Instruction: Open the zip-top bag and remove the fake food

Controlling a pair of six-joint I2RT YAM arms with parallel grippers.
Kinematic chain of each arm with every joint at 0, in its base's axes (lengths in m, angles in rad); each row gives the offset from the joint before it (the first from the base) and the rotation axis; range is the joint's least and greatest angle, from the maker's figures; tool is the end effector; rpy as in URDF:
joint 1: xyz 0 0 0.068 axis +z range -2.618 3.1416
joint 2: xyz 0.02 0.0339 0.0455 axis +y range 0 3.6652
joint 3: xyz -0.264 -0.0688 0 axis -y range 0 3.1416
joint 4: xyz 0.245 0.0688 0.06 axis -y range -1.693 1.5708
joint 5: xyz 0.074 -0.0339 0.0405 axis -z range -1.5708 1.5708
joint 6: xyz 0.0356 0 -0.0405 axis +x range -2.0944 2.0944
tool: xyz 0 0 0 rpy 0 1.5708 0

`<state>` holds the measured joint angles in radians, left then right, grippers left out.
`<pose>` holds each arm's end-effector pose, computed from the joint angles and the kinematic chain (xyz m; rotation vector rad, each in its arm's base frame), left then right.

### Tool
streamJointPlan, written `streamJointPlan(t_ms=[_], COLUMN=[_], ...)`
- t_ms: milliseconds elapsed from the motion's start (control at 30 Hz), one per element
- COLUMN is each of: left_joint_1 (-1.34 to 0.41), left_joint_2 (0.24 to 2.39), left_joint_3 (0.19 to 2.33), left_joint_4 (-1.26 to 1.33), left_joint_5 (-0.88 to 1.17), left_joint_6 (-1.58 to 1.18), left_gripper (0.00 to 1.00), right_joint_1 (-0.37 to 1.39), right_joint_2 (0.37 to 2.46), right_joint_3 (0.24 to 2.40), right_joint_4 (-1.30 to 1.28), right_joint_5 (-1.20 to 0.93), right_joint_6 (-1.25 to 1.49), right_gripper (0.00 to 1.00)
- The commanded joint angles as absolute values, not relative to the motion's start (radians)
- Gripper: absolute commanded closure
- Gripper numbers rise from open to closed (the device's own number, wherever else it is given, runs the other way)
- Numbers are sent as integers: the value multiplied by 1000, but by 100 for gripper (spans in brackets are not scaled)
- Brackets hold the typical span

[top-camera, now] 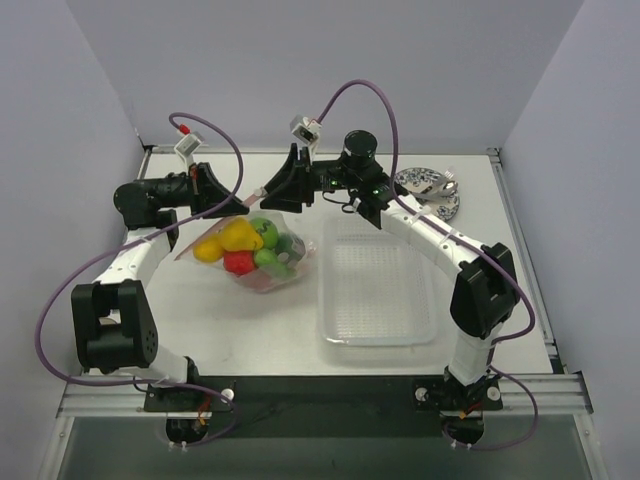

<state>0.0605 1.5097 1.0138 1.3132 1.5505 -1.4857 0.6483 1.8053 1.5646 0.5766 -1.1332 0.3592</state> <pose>0.3006 -0.0174 0.3677 0.7369 1.6772 -1.6419 0.3135 0.2779 0.3995 -1.2434 1.0382 1.4924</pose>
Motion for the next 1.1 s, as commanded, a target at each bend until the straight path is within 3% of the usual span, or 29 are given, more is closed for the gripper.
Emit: streamJointPlan(t_ms=[0,200,367,467,700,800,833,867,1000,1033,1067], left_joint_1=[57,57,58,58,57,58,57,58,58,58,58], left_joint_2=[1462,1457,1456,1454,1447,1445,1447,1444,1437,1437,1437], left_joint_3=[1040,1042,1039,1040,1035,1037,1035,1034,1009,1002,985], left_joint_4=[1666,1666,1666,1666,1664,1664,1664,1664,1666,1666,1666], left_joint_5=[1680,1680,1680,1680,1681,1680,1680,1681,1680,1680,1680], left_joint_6=[-1496,-1496,-1496,-1496,-1496,-1497,-1497,-1497,-1486,-1485,-1480], left_gripper=[100,100,100,100,100,100,100,100,100,94,81], right_joint_1=[653,664,673,680,683,681,681,681,689,690,689], right_joint_2=[1801,1813,1824,1829,1832,1830,1832,1829,1813,1809,1799], right_joint_3=[1563,1565,1563,1557,1529,1528,1529,1532,1546,1548,1551], right_joint_4=[652,658,658,637,644,644,644,646,652,650,646], right_joint_5=[-1160,-1163,-1163,-1163,-1158,-1149,-1149,-1147,-1152,-1152,-1152], right_joint_6=[354,360,367,351,351,350,350,353,353,348,347], right_gripper=[60,60,69,64,66,81,96,100,100,100,100])
